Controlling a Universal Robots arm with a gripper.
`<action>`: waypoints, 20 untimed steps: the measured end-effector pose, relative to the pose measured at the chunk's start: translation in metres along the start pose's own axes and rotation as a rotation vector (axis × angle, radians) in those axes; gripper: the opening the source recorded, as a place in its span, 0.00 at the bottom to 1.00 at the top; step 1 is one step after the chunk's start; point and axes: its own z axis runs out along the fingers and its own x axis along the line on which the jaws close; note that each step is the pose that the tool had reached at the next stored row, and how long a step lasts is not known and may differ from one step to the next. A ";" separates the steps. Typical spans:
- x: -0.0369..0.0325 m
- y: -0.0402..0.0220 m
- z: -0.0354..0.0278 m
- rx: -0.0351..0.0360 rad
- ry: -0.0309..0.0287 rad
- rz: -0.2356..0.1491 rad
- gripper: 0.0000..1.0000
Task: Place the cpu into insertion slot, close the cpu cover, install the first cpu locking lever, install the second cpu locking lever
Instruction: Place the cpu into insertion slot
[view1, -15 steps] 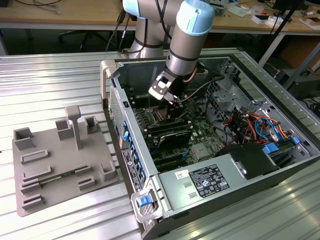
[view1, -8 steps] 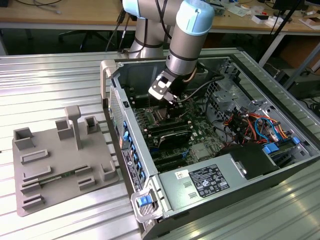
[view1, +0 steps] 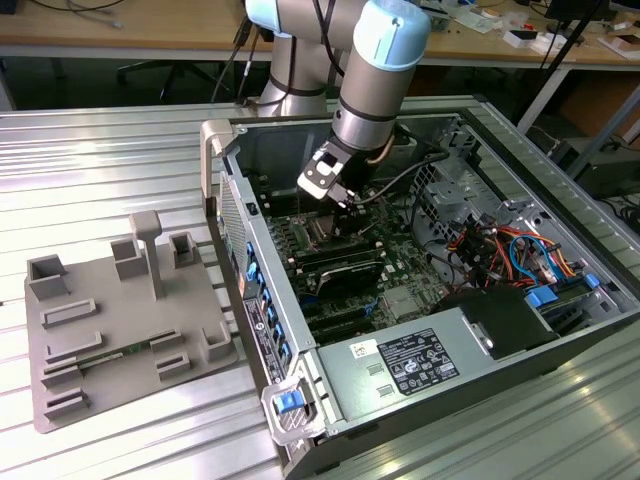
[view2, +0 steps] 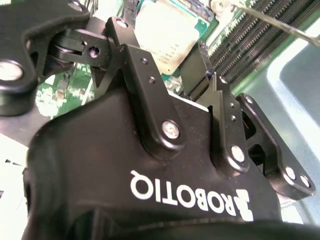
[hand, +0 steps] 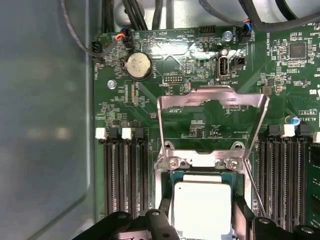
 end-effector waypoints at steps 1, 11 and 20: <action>0.0000 0.0000 0.0000 0.0000 0.0021 0.000 0.56; -0.0012 -0.0015 0.0004 0.0001 0.0100 -0.007 0.56; -0.0017 -0.0017 0.0018 0.0000 0.0104 -0.009 0.56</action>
